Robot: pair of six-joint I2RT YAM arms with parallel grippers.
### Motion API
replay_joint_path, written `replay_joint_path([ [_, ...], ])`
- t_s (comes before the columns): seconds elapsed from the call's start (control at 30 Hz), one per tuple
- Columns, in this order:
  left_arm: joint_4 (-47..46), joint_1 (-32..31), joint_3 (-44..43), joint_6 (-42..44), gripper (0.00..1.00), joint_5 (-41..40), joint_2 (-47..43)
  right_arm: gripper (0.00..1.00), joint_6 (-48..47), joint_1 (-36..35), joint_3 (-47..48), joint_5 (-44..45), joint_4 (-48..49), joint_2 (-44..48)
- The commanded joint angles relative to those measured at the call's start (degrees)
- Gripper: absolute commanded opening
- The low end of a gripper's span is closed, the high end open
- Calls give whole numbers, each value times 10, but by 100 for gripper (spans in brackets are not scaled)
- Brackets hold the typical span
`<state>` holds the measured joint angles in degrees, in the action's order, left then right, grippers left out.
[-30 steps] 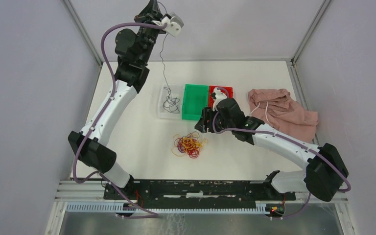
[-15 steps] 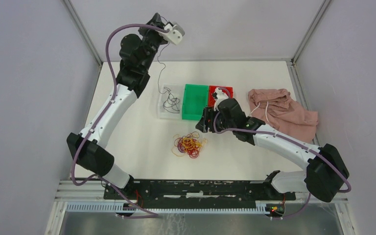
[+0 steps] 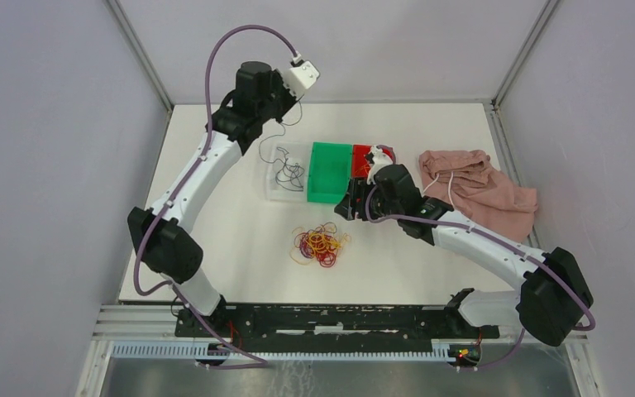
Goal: Untangle the cables
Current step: Place the cable in the bin.
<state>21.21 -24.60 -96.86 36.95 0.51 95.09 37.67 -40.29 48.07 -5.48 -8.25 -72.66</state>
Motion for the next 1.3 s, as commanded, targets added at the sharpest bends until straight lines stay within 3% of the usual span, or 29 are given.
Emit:
replay_joint_path([
  [0.0,59,-10,-106,-122,3,82,13,65,7,5,-3,5,29,16],
  [0.2,70,-40,-157,-149,3,90,35,65,12,9,-10,4,33,20],
  [0.47,43,-41,-76,-161,3,76,20,65,8,17,-16,6,26,32],
  [0.7,36,-28,-78,-199,3,79,30,65,10,20,-15,2,27,32],
  [1.27,-5,48,182,-112,3,32,-77,65,15,30,-23,-10,33,21],
])
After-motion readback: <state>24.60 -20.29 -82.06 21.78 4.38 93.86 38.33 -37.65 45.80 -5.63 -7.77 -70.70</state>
